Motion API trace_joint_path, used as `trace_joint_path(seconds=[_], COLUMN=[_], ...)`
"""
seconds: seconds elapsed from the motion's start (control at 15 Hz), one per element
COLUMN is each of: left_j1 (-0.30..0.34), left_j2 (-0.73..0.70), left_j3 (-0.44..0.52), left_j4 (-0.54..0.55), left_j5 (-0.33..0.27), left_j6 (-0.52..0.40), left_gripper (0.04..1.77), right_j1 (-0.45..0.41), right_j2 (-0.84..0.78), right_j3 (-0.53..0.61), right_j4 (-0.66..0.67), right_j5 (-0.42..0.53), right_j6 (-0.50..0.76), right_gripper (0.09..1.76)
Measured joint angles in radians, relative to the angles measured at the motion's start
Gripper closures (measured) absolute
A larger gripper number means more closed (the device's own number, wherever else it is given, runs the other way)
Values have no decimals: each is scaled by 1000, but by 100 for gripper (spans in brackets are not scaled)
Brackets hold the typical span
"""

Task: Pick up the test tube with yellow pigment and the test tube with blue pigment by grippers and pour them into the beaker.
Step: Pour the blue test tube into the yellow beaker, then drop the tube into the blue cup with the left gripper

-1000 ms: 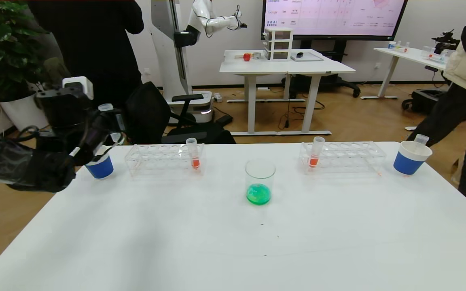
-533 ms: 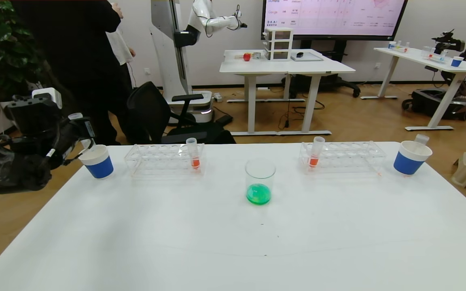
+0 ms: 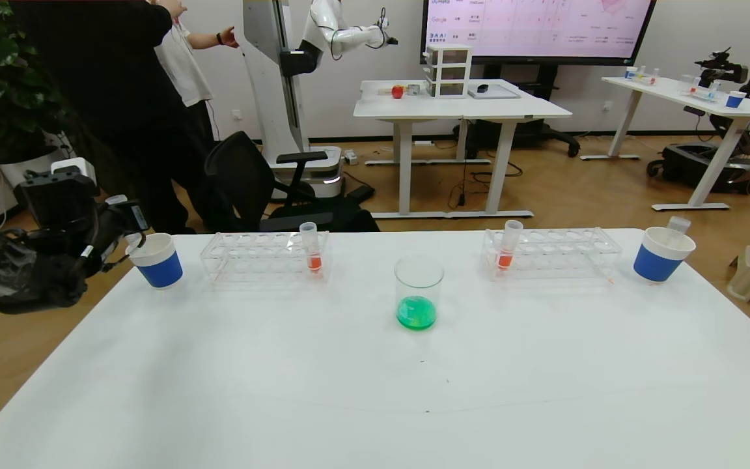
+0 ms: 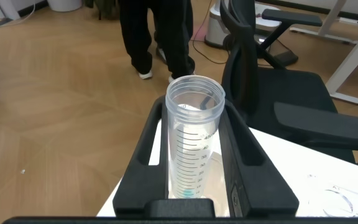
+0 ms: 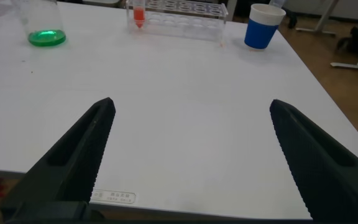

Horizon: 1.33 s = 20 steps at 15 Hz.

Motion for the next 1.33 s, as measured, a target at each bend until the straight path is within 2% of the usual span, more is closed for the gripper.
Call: trace_joint_path(seconds=[0.2, 0.47, 0.67, 0.93, 1.0, 1.07, 1.13, 1.2, 1.27, 1.33], left_j1=[-11, -34, -37, -39, -39, -39, -39, -41, -42, -43], left_j2=[13, 29, 43, 50, 50, 49, 47, 45, 44, 42], left_j3=[12, 83, 99, 106, 108, 110, 111, 111, 111, 111], left_j4=[-1, -10, -80, -89, -90, -89, -88, -89, -90, -90], left_j5=[0, 3, 5, 4, 3, 3, 4, 4, 5, 5], left_j6=[-6, 1, 5, 5, 6, 8, 10, 10, 11, 13], left_gripper=[130, 130, 130, 129, 118, 92, 51, 23, 7, 6], right_j1=[0, 0, 0, 0, 0, 0, 0, 0, 0, 0], right_j2=[0, 0, 0, 0, 0, 0, 0, 0, 0, 0], right_j3=[0, 0, 0, 0, 0, 0, 0, 0, 0, 0], right_j4=[0, 0, 0, 0, 1, 0, 0, 0, 0, 0], right_j5=[0, 0, 0, 0, 0, 0, 0, 0, 0, 0], right_j6=[0, 0, 0, 0, 0, 0, 0, 0, 0, 0], right_gripper=[11, 11, 11, 11, 11, 11, 11, 11, 11, 11])
